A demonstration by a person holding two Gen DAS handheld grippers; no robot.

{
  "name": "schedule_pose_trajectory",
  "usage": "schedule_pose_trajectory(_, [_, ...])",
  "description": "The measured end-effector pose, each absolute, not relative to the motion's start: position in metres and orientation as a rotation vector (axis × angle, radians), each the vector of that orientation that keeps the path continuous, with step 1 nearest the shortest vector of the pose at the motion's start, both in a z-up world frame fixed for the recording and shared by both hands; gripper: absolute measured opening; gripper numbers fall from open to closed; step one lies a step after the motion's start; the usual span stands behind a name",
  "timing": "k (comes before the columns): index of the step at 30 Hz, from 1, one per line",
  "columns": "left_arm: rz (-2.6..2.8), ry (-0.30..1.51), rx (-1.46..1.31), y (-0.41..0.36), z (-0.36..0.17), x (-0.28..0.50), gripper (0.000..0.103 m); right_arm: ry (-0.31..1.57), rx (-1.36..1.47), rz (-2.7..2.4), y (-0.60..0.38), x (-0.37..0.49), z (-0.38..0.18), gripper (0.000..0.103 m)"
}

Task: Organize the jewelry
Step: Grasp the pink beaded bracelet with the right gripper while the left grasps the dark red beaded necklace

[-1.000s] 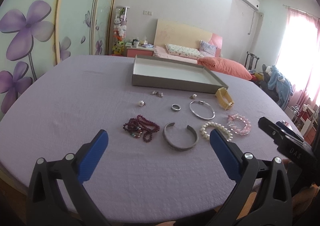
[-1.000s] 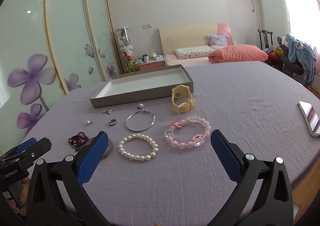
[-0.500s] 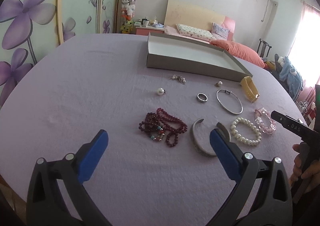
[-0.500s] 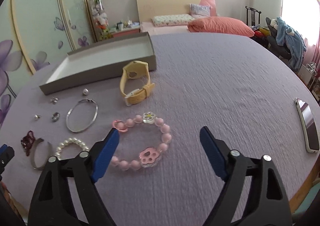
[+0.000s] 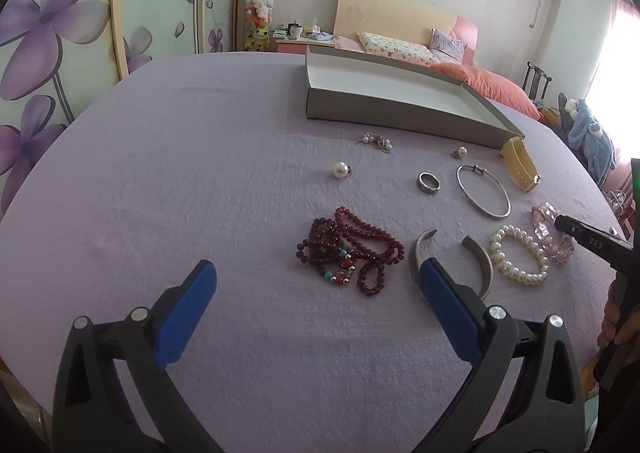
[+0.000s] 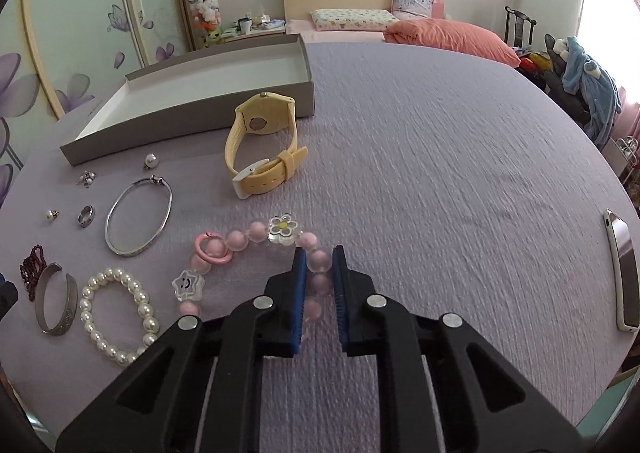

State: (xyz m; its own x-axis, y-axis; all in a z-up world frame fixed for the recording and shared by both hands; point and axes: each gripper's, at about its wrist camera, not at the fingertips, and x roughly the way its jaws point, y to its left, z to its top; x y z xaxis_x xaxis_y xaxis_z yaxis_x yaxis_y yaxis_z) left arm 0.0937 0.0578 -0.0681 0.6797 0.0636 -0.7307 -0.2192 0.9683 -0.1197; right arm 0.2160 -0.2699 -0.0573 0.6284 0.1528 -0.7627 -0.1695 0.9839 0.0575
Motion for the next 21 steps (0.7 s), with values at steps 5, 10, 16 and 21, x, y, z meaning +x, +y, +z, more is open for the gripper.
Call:
schedule_pose_trajectory(5, [0.155, 0.838, -0.162, 0.056, -0.071, 0.100, 0.096, 0.837, 0.046, 0.234, -0.275, 0.212, -0.045, 0.014])
schedule_pose_trajectory(10, [0.156, 0.884, -0.107, 0.052, -0.077, 0.112, 0.083, 0.814, 0.053, 0.261, -0.272, 0.210, -0.035, 0.014])
schedule_pose_trajectory(16, [0.135, 0.901, -0.057, 0.044, -0.078, 0.120, 0.079, 0.823, 0.076, 0.290, -0.271, 0.213, -0.035, 0.014])
schedule_pose_trajectory(21, [0.098, 0.902, -0.034, 0.034, -0.077, 0.130, 0.063, 0.815, 0.076, 0.298, -0.269, 0.213, -0.033, 0.014])
